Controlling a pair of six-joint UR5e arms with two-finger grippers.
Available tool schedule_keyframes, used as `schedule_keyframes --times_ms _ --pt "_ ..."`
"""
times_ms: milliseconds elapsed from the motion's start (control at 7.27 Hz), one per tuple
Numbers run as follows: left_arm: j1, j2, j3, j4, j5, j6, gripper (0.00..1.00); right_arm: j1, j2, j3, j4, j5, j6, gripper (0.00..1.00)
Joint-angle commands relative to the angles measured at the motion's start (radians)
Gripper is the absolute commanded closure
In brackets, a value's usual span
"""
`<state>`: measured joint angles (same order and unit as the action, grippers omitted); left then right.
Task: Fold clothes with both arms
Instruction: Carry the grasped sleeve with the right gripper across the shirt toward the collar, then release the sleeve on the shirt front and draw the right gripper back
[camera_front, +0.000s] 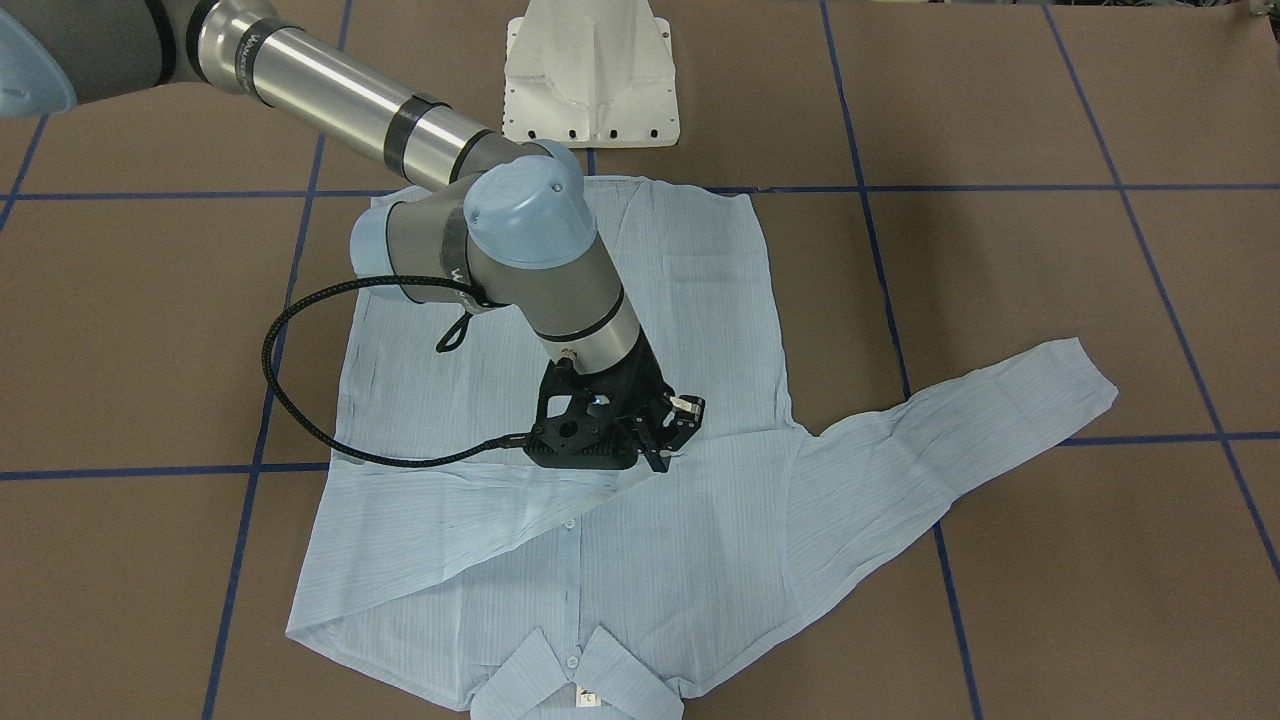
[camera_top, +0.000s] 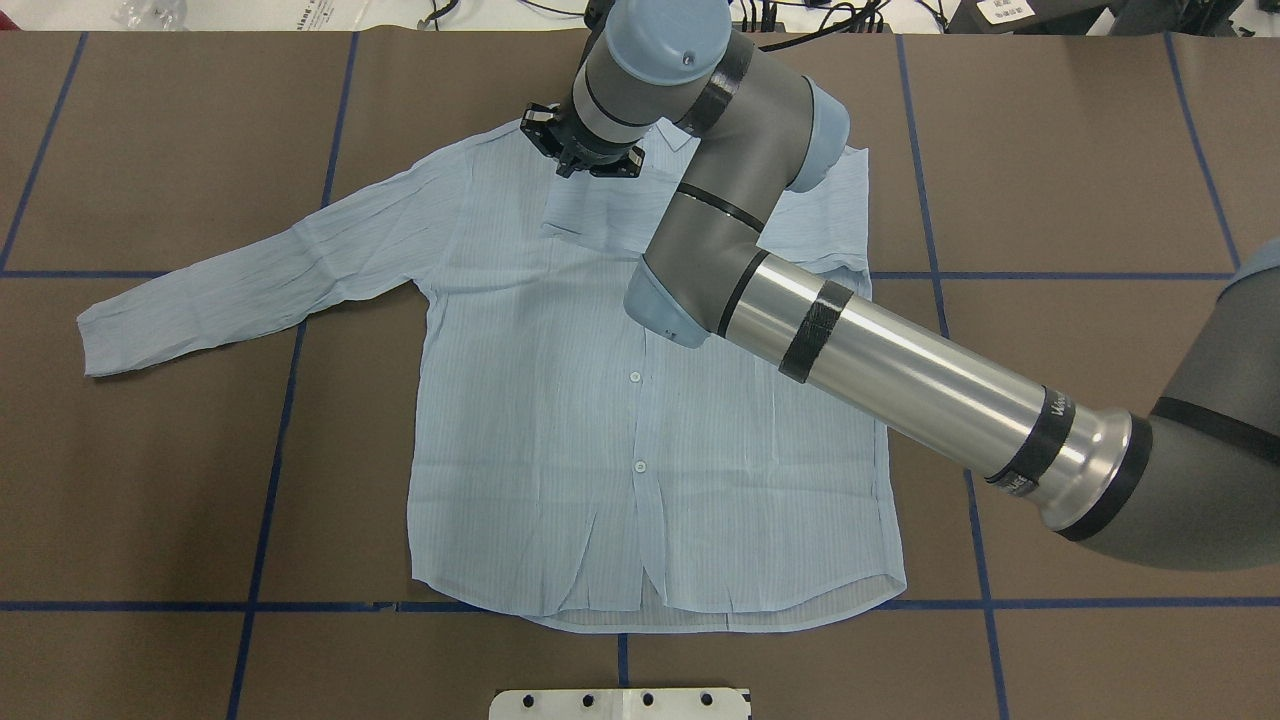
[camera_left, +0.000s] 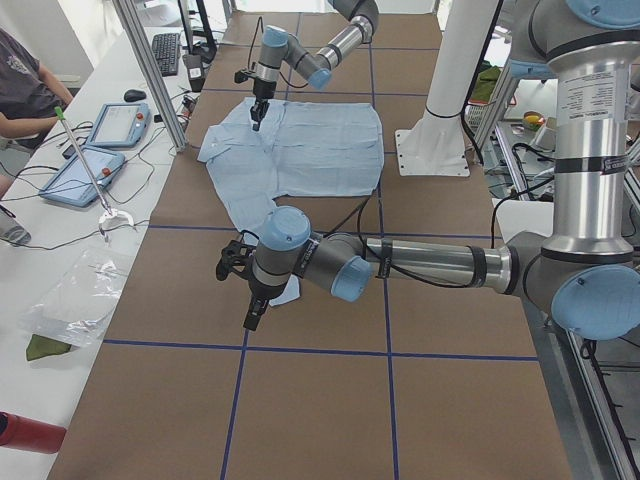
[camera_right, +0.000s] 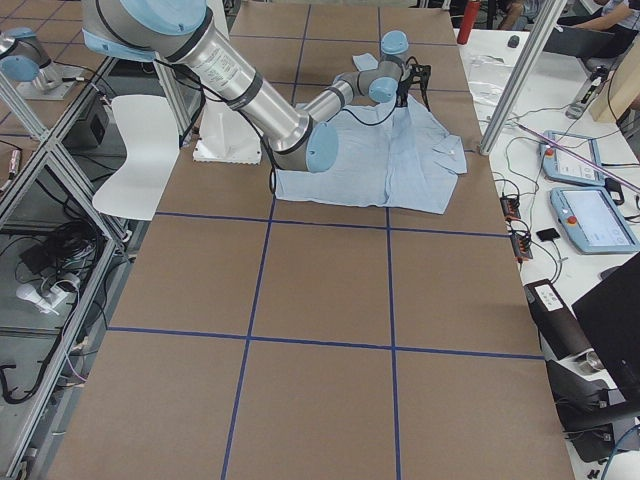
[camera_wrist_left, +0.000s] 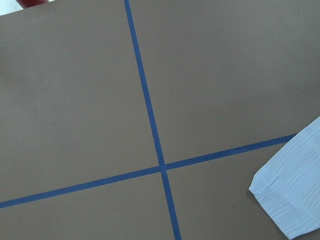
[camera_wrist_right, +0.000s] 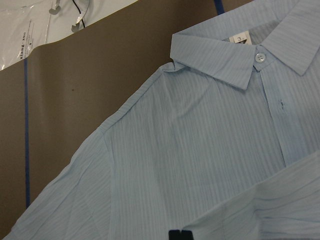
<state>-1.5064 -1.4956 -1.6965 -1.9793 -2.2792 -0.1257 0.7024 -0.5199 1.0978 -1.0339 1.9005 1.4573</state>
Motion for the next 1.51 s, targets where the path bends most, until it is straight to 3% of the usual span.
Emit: schedule_keyframes --times_ms 0,138,275,551,826,963,1376 --pt "0.000 0.000 0.000 0.000 -0.011 0.000 0.00 -0.012 0.007 -0.001 0.000 -0.032 0.001 0.24" --pt "0.000 0.000 0.001 0.002 -0.034 0.000 0.00 -0.020 0.042 -0.030 0.000 -0.061 0.015 0.02" --pt "0.009 0.000 0.012 0.000 -0.077 0.000 0.00 -0.037 0.119 -0.112 0.000 -0.099 0.061 0.01" --pt "0.043 0.000 0.053 -0.099 -0.092 0.000 0.00 -0.044 0.104 -0.077 -0.005 -0.101 0.179 0.01" --pt "0.049 -0.062 0.237 -0.200 -0.092 -0.044 0.00 -0.041 -0.161 0.322 -0.166 -0.031 0.189 0.01" --pt "0.081 -0.119 0.309 -0.207 -0.111 -0.172 0.00 -0.040 -0.275 0.456 -0.207 -0.028 0.183 0.01" --pt "0.181 -0.204 0.403 -0.250 -0.111 -0.253 0.01 -0.012 -0.550 0.721 -0.267 -0.020 0.141 0.01"
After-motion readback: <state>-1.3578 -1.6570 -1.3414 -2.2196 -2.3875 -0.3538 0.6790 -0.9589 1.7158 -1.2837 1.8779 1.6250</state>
